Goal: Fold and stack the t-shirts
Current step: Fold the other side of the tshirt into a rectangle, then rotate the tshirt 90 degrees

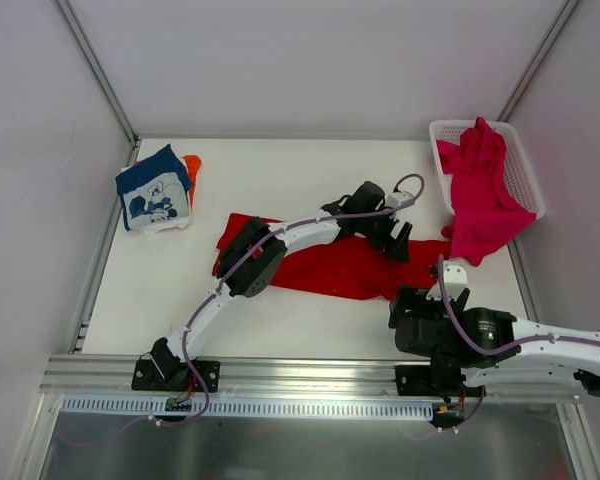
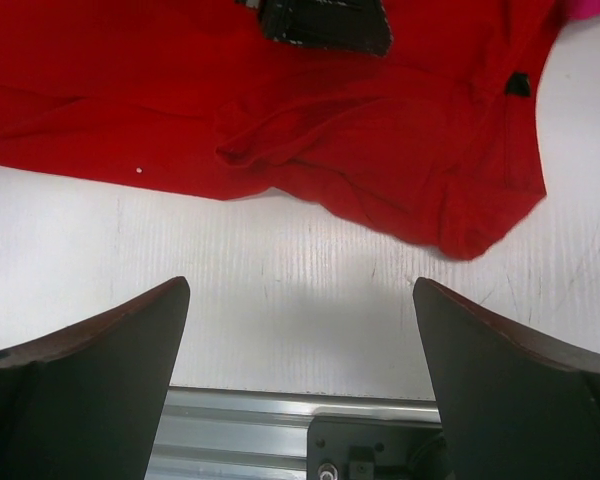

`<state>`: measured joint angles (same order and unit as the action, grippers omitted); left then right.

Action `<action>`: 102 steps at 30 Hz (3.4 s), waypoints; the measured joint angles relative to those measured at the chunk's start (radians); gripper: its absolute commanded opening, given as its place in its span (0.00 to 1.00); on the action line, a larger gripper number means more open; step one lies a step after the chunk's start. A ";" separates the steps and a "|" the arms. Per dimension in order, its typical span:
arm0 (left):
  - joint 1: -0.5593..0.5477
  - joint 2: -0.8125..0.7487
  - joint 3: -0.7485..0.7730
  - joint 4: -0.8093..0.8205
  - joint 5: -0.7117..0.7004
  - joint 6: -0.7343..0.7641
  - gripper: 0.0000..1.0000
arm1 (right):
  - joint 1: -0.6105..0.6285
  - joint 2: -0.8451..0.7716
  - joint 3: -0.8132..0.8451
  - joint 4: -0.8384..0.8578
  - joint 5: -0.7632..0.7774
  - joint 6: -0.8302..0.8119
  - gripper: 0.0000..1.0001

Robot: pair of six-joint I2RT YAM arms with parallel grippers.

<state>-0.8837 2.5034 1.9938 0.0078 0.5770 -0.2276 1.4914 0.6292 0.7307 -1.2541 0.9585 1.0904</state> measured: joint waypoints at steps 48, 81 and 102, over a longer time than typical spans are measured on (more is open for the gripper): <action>0.452 -0.625 -0.088 0.124 0.109 -0.207 0.99 | -0.404 0.184 0.511 0.396 -0.090 -0.908 0.99; 0.568 -1.380 -0.775 -0.306 -0.218 0.129 0.99 | -1.411 1.452 0.729 1.101 -1.395 -0.842 0.00; 0.627 -1.386 -0.793 -0.320 -0.273 0.126 0.99 | -1.358 2.103 1.491 1.406 -1.522 -0.383 0.48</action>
<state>-0.2565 1.1179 1.2011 -0.3122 0.3038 -0.1017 0.1333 2.7319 2.2219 0.1520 -0.5640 0.7078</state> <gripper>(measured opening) 0.990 0.264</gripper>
